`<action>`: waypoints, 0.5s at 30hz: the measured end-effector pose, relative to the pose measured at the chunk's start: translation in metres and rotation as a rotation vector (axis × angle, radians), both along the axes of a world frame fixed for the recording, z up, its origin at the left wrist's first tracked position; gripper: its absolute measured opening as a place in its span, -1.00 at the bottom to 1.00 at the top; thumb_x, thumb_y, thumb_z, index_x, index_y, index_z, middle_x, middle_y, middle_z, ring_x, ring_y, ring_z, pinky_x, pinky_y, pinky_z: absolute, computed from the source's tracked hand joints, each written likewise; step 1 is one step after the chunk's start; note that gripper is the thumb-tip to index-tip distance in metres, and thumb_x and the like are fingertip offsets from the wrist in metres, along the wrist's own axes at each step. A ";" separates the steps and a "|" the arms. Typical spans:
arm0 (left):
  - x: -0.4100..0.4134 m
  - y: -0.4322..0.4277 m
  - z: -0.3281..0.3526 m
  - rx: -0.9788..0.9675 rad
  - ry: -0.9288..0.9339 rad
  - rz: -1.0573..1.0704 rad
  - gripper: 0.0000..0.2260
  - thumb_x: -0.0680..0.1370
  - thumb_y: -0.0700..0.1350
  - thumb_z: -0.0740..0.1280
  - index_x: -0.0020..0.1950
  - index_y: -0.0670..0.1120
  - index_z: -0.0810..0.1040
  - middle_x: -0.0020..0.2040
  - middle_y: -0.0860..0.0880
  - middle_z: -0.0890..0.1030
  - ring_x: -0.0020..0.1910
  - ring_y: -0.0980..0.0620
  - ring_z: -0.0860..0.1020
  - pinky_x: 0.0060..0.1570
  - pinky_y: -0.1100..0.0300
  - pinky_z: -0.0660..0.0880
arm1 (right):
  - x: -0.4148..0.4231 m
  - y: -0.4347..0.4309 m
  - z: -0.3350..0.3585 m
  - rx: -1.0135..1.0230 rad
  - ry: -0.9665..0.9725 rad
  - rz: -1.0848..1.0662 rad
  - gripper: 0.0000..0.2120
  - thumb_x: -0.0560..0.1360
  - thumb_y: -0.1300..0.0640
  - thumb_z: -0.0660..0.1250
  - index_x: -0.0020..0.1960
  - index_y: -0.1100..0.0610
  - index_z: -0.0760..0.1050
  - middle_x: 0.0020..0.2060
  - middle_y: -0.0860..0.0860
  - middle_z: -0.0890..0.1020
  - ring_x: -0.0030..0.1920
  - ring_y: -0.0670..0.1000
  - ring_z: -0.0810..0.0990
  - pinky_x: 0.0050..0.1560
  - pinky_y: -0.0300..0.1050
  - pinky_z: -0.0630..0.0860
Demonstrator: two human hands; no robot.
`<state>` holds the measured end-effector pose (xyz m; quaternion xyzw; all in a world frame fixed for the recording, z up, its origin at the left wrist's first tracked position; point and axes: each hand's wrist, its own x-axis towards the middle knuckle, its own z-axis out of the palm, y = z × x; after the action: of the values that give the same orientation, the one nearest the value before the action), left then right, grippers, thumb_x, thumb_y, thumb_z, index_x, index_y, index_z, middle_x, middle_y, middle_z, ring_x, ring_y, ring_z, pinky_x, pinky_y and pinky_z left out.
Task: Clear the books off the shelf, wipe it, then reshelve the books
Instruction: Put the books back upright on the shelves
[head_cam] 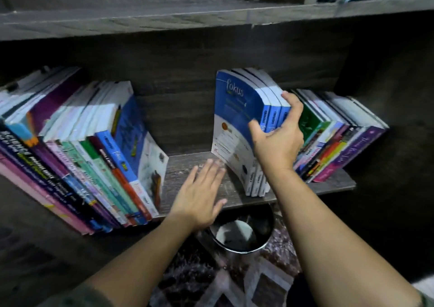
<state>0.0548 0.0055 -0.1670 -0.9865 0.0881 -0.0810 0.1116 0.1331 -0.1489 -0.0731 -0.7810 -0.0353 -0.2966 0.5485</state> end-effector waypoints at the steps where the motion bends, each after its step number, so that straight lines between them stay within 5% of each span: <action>1: 0.003 -0.002 -0.012 0.005 0.083 0.005 -0.31 0.59 0.24 -0.10 0.59 -0.14 -0.08 0.59 -0.14 -0.11 0.57 -0.09 -0.18 0.52 -0.05 -0.13 | 0.003 -0.008 -0.001 0.015 0.005 -0.020 -0.37 0.33 -0.02 0.40 0.31 -0.21 0.19 -0.07 0.09 0.63 -0.15 0.10 0.60 -0.08 0.06 0.56; 6: 0.015 -0.004 -0.052 -0.086 0.204 0.028 -0.25 0.50 0.28 -0.21 0.58 -0.10 0.08 0.58 -0.12 0.05 0.53 -0.03 -0.12 0.48 -0.05 0.07 | 0.013 -0.036 -0.002 0.091 0.012 -0.139 -0.39 0.38 0.04 0.44 0.34 -0.09 0.26 -0.25 -0.15 0.49 -0.26 -0.07 0.55 -0.15 0.06 0.58; 9: 0.020 -0.007 -0.058 -0.146 0.231 0.051 -0.21 0.43 0.31 -0.31 0.60 -0.04 -0.10 0.60 -0.08 -0.12 0.56 -0.04 -0.18 0.51 -0.02 -0.10 | 0.015 -0.040 -0.006 0.120 0.010 -0.182 -0.38 0.38 0.02 0.44 0.36 -0.08 0.24 -0.23 -0.17 0.48 -0.20 -0.01 0.57 -0.08 0.10 0.58; 15: 0.018 -0.007 -0.060 -0.172 0.202 0.048 -0.23 0.46 0.32 -0.31 0.60 -0.03 -0.14 0.60 -0.08 -0.12 0.57 -0.04 -0.16 0.50 0.01 -0.15 | 0.018 -0.037 -0.009 0.014 -0.015 -0.165 -0.33 0.41 0.01 0.38 0.38 -0.09 0.08 0.19 0.08 0.49 0.02 0.12 0.57 0.00 0.08 0.57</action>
<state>0.0724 -0.0011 -0.2275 -0.9974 0.0679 0.0143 0.0191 0.1507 -0.1854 -0.0824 -0.7751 0.0269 -0.3469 0.5274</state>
